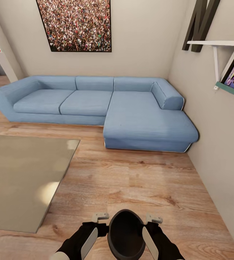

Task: Place each of the two pumpkins and all three candles from the living room inside a cabinet in the living room (use any cabinet), then make sure every cabinet is closed, and position the cauldron so it is next to a table in the living room.

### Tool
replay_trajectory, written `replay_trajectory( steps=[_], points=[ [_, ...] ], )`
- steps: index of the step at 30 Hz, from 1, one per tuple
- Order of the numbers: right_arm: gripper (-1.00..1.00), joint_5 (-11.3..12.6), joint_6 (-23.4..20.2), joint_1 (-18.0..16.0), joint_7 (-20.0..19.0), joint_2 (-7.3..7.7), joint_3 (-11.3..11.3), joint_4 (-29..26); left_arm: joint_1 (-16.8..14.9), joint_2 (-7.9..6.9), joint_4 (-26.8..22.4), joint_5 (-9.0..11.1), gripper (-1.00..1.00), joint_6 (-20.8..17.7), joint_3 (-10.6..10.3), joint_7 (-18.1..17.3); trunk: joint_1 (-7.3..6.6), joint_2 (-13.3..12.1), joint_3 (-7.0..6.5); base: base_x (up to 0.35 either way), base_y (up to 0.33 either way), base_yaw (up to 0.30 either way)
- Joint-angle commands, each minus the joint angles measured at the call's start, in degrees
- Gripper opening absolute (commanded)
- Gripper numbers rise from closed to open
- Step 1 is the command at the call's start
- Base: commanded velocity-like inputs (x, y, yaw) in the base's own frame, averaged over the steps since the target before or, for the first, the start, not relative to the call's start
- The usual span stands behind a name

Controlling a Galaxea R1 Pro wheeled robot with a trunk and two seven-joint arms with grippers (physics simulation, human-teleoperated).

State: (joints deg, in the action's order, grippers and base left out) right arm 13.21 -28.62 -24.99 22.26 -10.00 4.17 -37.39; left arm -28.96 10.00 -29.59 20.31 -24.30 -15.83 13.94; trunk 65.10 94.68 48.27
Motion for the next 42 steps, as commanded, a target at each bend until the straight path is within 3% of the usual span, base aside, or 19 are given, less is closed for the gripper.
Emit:
replay_trajectory(
  steps=[1,8,24,35,42],
  points=[
    [1.0,0.5,-0.1,0.0,0.5,0.0,0.2,-0.1,0.0,0.0,-0.4,0.5,1.0,-0.1,-0.2,0.4,0.22,0.4,0.23,0.0,0.0,0.0],
    [1.0,0.5,0.0,0.0,0.6,0.0,0.2,-0.1,0.0,0.0,-0.9,0.6,1.0,0.2,-0.2,0.0,1.76,3.2,1.49,0.0,0.0,0.0],
    [1.0,0.5,0.1,0.0,0.5,0.0,0.2,0.0,0.0,0.0,-0.6,0.8,1.0,2.6,-0.3,-8.8,5.27,9.7,4.36,0.0,0.0,0.0],
    [1.0,0.4,0.3,0.0,0.5,0.0,0.2,0.0,0.0,0.0,-0.4,0.8,1.0,2.9,-0.3,-9.3,7.69,14.1,6.34,0.0,0.0,0.0],
    [1.0,0.4,0.3,0.0,0.4,0.0,0.2,0.0,0.0,0.0,1.9,0.7,1.0,8.2,-0.3,-9.0,9.23,16.9,7.59,0.0,0.0,0.0]
  ],
)
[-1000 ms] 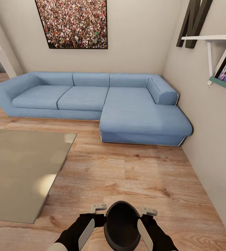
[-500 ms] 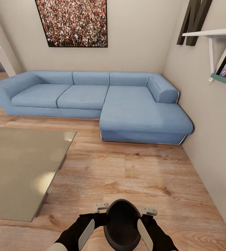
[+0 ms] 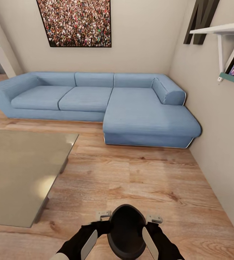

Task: Place each of the two pumpkins and all three candles from the living room inside a cabinet in the living room (use any cabinet), then make sure every cabinet is closed, and position the cauldron so it is next to a table in the living room.

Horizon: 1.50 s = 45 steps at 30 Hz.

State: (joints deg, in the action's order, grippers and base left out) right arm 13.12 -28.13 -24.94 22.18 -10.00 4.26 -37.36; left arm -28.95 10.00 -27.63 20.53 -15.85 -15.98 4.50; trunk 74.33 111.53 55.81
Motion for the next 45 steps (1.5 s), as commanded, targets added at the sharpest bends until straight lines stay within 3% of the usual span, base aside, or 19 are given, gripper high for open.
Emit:
replay_trajectory(
  steps=[1,5,34,39,45],
  points=[
    [1.0,0.5,-0.1,0.0,0.5,0.0,0.1,-0.1,0.0,0.0,0.0,0.5,1.0,-0.1,-0.2,0.5,0.22,0.4,0.23,0.0,0.0,0.0],
    [1.0,0.5,-0.1,0.0,0.5,0.0,0.1,-0.1,0.0,0.0,0.2,0.5,1.0,0.2,-0.2,0.5,1.1,2.0,0.95,0.0,0.0,0.0],
    [1.0,0.6,-0.1,0.0,0.5,0.0,0.3,-0.1,0.0,0.0,0.2,0.5,1.0,0.5,-0.2,0.5,1.1,2.0,0.95,0.0,-0.077,-0.033],
    [1.0,0.6,-0.1,0.0,0.5,0.0,4.4,-0.1,0.0,0.0,0.2,0.5,1.0,0.5,-0.2,0.5,1.1,2.0,0.95,0.0,-0.004,-0.056],
    [1.0,0.7,0.0,0.0,0.6,0.0,5.7,-0.1,0.0,0.0,0.2,0.5,1.0,0.4,-0.2,0.7,1.1,2.0,0.95,0.014,0.077,-0.004]
  ],
)
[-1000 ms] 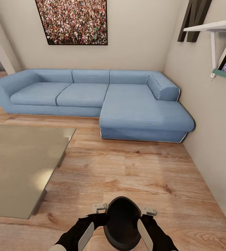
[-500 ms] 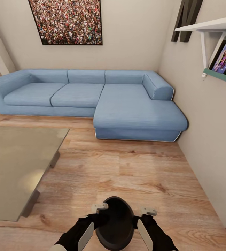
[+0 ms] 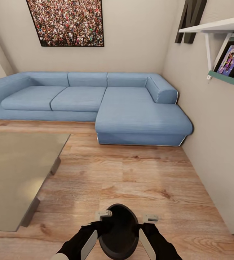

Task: Place each of the two pumpkins and all three candles from the living room inside a cabinet in the living room (use any cabinet), then make sure every cabinet is closed, and position the cauldron so it is next to a table in the living room.

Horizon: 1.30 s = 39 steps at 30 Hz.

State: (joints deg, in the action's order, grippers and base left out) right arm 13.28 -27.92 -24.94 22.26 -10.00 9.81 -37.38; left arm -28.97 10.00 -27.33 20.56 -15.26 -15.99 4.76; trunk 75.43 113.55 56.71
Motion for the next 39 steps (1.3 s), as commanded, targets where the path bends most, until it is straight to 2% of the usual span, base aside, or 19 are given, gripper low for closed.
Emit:
replay_trajectory(
  steps=[1,4,7,11,17,21,27,39],
  points=[
    [1.0,0.5,-0.2,0.0,0.5,0.0,0.2,-0.1,0.0,0.0,-0.1,0.5,1.0,-0.2,-0.2,0.5,0.0,0.0,0.05,0.018,0.095,-0.001],
    [1.0,0.5,-0.2,0.0,0.5,0.0,0.2,-0.1,0.0,0.0,-0.1,0.5,1.0,0.0,-0.2,0.6,0.0,0.0,0.05,0.008,0.041,0.0],
    [1.0,0.4,-0.1,0.0,0.5,0.0,0.2,-0.1,0.0,0.0,0.0,0.5,1.0,2.6,-0.2,0.9,0.0,0.0,0.05,0.002,0.01,0.0],
    [1.0,0.4,-0.1,0.0,0.5,0.0,0.2,-0.1,0.0,0.0,0.1,0.5,1.0,4.0,-0.2,4.0,0.0,0.0,0.05,0.0,0.002,0.0],
    [1.0,0.5,-0.1,0.0,0.5,0.0,0.1,-0.1,0.0,0.0,0.1,0.5,1.0,4.2,-0.2,6.1,1.31,2.4,1.12,0.0,0.0,0.0],
    [1.0,0.5,0.0,0.0,0.4,0.0,0.1,-0.1,0.0,0.0,0.1,0.5,1.0,4.2,-0.2,6.3,2.19,4.0,1.84,0.0,0.0,0.0],
    [1.0,0.5,2.6,0.0,0.4,0.0,0.1,-0.1,0.0,0.0,0.1,0.5,1.0,4.2,-0.2,6.3,3.51,6.4,2.92,0.0,0.0,0.0],
    [1.0,0.5,3.0,0.0,0.4,0.0,0.1,-0.1,0.0,0.0,0.1,0.5,1.0,4.2,-0.2,6.4,6.15,11.3,5.07,0.0,0.0,0.0]
  ],
)
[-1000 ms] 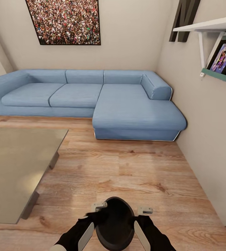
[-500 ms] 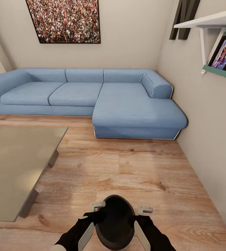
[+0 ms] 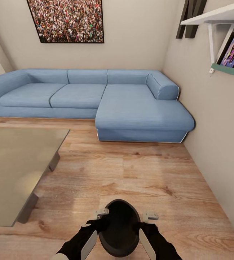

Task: Place each of the two pumpkins and all three candles from the living room inside a cabinet in the living room (use any cabinet), then make sure every cabinet is closed, and position the cauldron so it is next to a table in the living room.

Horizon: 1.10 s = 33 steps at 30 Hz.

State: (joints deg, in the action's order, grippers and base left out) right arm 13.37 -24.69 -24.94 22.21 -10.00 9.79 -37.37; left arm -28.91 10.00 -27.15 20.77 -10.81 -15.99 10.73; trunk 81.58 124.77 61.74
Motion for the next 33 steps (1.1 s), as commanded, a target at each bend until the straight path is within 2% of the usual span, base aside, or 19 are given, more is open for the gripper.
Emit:
replay_trajectory(
  steps=[1,4,7,10,25,33],
  points=[
    [1.0,0.4,-0.2,0.0,0.5,0.0,0.1,-0.1,0.0,0.0,-0.1,0.3,1.0,-0.2,-0.2,0.4,0.22,0.4,0.23,0.0,0.0,0.0],
    [1.0,0.4,-0.2,0.0,0.5,0.0,0.1,-0.1,0.0,0.0,-0.1,0.3,1.0,-0.2,-0.2,0.5,0.88,1.6,0.77,0.0,0.0,0.0],
    [1.0,0.4,-0.2,0.0,0.5,0.0,0.1,-0.1,-0.1,0.0,-0.1,0.3,1.0,-0.2,-0.2,4.7,1.53,2.8,1.31,0.0,0.0,0.0],
    [1.0,0.4,-0.2,0.0,0.5,0.0,0.1,-0.1,0.0,0.0,-0.1,0.3,1.0,-0.1,-0.2,7.1,2.19,4.0,1.85,0.0,0.0,0.0],
    [1.0,0.4,-0.1,0.0,0.5,0.0,0.1,-0.1,-0.1,0.0,0.0,0.2,1.0,-0.1,-0.2,7.7,5.49,10.1,4.54,0.0,0.0,0.0],
    [1.0,0.4,-0.1,0.0,0.5,0.0,0.1,-0.1,0.0,0.0,0.0,0.2,1.0,0.0,-0.2,7.7,5.49,10.1,4.54,0.0,0.0,0.0]
  ],
)
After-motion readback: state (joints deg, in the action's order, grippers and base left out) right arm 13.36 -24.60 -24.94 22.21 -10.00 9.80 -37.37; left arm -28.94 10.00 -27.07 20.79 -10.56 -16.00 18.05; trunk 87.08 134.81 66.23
